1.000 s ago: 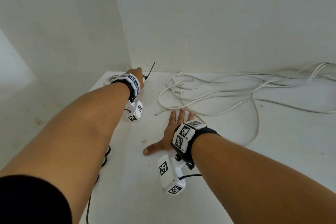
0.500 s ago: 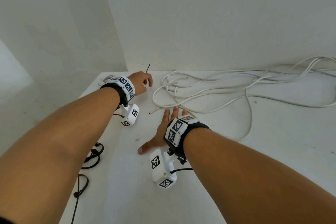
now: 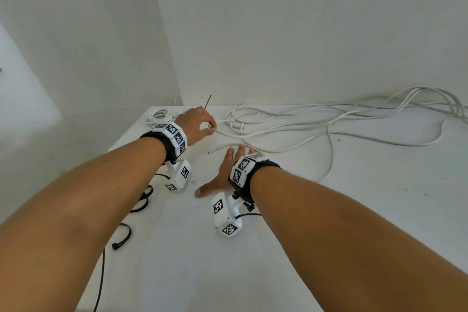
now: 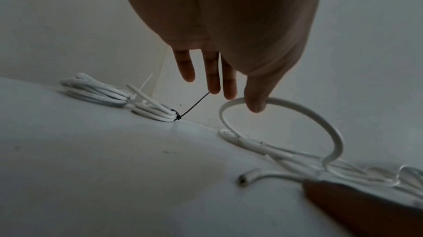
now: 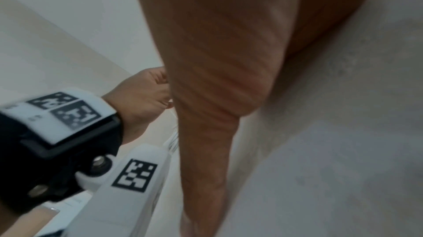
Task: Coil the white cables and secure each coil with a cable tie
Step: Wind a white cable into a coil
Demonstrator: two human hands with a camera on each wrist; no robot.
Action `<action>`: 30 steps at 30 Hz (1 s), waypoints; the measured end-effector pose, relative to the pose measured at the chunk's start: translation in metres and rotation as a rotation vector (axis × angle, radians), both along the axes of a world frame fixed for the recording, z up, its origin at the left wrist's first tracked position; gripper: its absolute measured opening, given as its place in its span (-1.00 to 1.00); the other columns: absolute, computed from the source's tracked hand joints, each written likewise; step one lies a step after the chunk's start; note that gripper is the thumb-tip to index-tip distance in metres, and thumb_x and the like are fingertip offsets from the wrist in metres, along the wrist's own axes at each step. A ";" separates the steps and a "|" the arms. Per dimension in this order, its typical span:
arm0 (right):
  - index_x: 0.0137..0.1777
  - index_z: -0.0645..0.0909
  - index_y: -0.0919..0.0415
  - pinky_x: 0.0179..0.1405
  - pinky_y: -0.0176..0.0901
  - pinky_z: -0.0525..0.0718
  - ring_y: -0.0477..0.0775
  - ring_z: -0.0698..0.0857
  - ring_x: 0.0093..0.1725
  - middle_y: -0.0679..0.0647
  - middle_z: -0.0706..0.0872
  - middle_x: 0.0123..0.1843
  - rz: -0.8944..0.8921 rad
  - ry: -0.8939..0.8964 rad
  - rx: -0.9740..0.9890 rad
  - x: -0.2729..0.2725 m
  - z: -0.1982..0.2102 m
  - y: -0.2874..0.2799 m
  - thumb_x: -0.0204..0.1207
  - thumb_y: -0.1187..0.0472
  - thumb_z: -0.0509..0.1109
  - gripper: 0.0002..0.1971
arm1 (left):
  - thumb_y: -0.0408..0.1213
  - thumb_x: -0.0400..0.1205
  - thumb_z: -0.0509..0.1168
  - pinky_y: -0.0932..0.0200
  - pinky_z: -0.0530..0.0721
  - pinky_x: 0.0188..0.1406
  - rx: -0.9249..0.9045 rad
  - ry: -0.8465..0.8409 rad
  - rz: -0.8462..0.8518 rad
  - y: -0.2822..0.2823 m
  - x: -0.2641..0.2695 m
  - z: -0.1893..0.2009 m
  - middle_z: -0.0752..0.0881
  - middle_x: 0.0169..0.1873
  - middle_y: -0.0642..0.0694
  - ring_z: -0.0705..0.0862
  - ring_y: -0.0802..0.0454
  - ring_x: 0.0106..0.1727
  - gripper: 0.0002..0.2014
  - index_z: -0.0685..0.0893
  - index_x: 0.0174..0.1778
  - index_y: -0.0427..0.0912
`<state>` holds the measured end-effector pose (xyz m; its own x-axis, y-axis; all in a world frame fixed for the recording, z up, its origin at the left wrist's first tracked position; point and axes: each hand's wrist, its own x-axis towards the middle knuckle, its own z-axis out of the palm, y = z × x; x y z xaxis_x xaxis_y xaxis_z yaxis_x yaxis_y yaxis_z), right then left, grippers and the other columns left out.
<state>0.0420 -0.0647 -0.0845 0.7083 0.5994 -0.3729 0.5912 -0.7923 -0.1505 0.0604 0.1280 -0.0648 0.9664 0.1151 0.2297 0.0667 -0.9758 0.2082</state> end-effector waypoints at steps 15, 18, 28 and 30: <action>0.19 0.59 0.19 0.24 0.04 0.62 0.08 0.60 0.15 0.07 0.59 0.21 -0.068 -0.420 1.240 0.008 0.025 -0.087 0.54 0.27 0.42 -0.77 | -0.12 0.74 0.21 0.05 0.51 -0.31 -0.463 -0.301 -0.118 -0.098 -0.041 0.049 0.57 -0.35 -0.12 0.47 -0.01 -0.37 -0.88 0.59 -0.01 -0.05; 0.43 0.47 0.05 0.46 0.09 0.37 0.05 0.51 0.43 -0.03 0.57 0.42 -0.040 -0.414 1.121 0.015 0.041 -0.099 0.63 0.16 0.34 -0.63 | -0.09 0.71 0.25 0.09 0.46 -0.34 -0.600 -0.321 -0.125 -0.125 -0.046 0.050 0.57 -0.44 0.06 0.44 0.04 -0.43 -0.84 0.63 -0.07 -0.07; -0.02 0.73 0.11 -0.29 -0.52 0.51 -0.30 0.59 -0.32 -0.14 0.72 -0.25 -0.011 -0.305 1.325 0.026 0.079 -0.156 0.60 0.19 0.45 -0.96 | -0.16 0.79 0.12 0.24 0.13 -0.58 -1.103 -0.169 -0.241 -0.187 -0.071 0.055 0.26 -0.59 0.05 0.14 0.07 -0.55 -0.63 0.47 -0.36 -0.13; -0.03 0.75 0.13 -0.28 -0.53 0.51 -0.34 0.59 -0.33 -0.14 0.72 -0.26 -0.025 -0.320 1.357 0.027 0.086 -0.163 0.59 0.20 0.47 -0.95 | -0.11 0.80 0.06 0.26 0.11 -0.61 -1.201 -0.113 -0.243 -0.198 -0.077 0.056 0.24 -0.57 0.01 0.13 0.08 -0.56 -0.59 0.39 -0.40 -0.10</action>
<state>0.0687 -0.2279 0.0012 0.6673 0.3438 0.6607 0.7334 -0.1490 -0.6632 -0.0162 -0.0697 -0.0084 0.9738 0.1307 0.1859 -0.1666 -0.1459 0.9752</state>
